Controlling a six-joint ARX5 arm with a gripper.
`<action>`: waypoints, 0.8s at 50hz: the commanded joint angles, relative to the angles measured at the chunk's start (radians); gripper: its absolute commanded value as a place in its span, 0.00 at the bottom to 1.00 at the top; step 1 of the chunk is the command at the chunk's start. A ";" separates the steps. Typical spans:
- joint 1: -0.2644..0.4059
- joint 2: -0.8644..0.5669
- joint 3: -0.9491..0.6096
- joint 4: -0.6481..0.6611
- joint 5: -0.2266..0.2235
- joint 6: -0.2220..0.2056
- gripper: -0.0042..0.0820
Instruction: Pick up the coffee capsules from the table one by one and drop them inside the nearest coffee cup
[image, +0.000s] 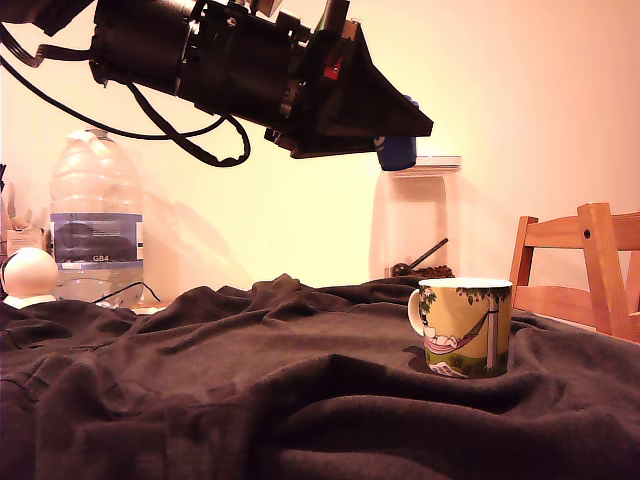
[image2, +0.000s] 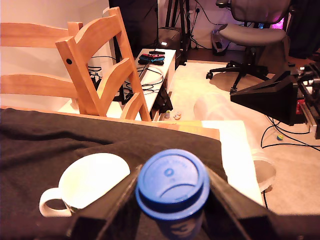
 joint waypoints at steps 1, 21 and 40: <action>-0.003 -0.010 -0.005 -0.061 -0.009 -0.006 0.35; -0.004 -0.010 -0.005 -0.091 -0.051 -0.006 0.34; -0.004 -0.010 -0.004 -0.054 -0.166 -0.006 0.34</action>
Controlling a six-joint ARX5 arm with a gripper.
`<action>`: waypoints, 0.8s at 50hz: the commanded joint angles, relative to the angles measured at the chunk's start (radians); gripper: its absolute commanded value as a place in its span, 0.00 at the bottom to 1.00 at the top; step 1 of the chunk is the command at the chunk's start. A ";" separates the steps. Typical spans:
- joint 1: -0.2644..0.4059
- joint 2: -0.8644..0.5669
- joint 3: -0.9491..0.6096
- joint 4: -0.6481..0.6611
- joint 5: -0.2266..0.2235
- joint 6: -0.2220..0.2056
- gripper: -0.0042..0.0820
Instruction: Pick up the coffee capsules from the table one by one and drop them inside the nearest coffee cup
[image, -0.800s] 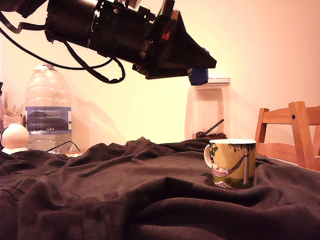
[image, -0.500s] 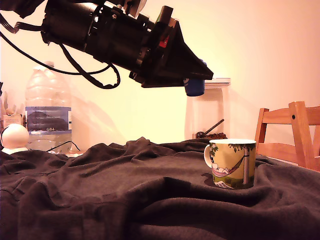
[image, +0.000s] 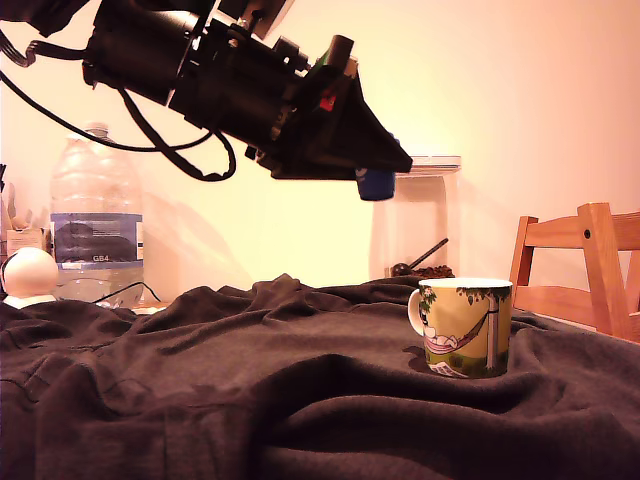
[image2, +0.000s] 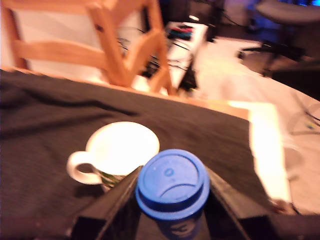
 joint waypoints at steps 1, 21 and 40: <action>-0.004 -0.008 -0.005 0.013 -0.014 -0.004 0.34; -0.004 0.090 0.139 -0.064 -0.038 -0.001 0.32; -0.017 0.229 0.324 -0.209 -0.039 0.026 0.31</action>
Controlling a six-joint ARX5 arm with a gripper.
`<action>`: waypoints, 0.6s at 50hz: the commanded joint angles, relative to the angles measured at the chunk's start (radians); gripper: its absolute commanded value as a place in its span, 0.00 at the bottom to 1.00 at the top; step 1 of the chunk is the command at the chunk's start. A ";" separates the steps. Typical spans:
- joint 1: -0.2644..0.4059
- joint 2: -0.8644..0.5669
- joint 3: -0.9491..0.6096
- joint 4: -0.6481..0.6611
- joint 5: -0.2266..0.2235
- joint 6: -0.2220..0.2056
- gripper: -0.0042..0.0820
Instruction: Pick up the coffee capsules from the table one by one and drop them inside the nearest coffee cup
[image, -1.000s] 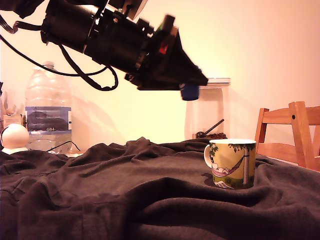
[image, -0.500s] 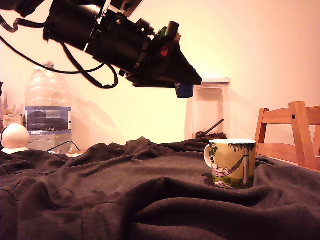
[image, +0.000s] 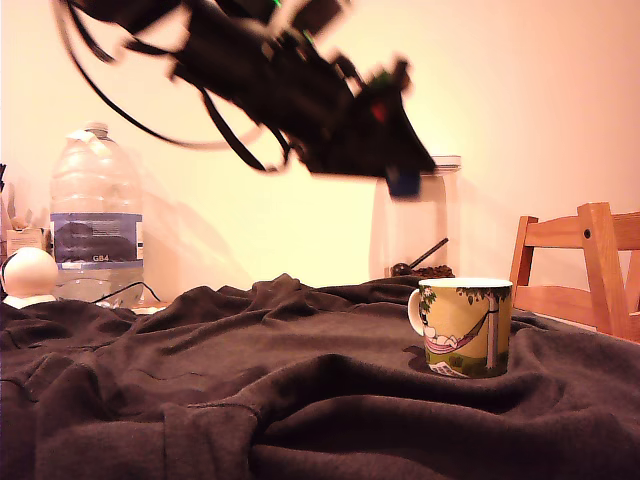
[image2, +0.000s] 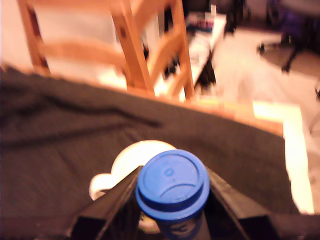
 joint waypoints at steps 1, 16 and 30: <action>-0.006 0.027 0.035 -0.010 0.000 0.016 0.31; -0.008 0.127 0.204 -0.167 0.000 0.054 0.31; -0.009 0.254 0.424 -0.362 0.000 0.087 0.31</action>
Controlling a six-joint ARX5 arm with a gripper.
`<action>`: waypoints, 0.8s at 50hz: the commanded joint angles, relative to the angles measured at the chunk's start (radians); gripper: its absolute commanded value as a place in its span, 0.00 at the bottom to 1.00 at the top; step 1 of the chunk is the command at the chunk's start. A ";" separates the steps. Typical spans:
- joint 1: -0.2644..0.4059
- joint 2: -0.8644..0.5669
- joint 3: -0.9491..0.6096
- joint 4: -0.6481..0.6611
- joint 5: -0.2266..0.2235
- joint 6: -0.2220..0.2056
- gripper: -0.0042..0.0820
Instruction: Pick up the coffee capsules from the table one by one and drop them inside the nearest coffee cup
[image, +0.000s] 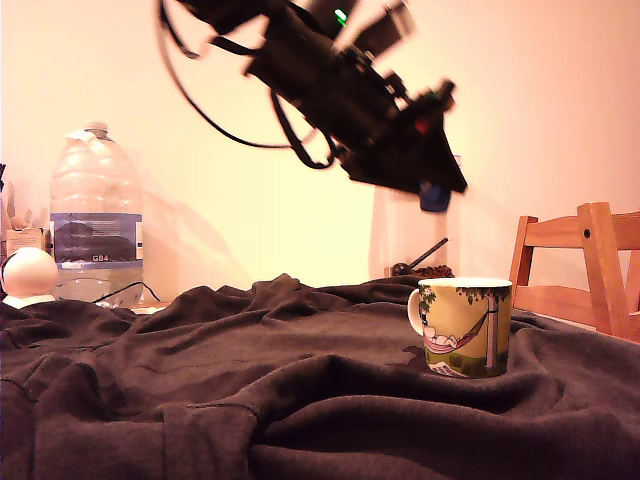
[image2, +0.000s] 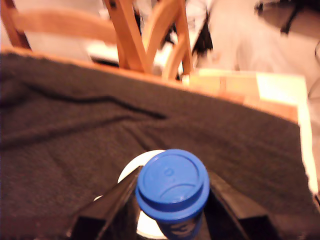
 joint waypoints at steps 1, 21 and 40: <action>-0.006 0.050 0.042 -0.030 -0.001 0.023 0.31; -0.010 0.225 0.306 -0.254 -0.003 0.048 0.31; -0.012 0.311 0.393 -0.372 -0.003 0.055 0.31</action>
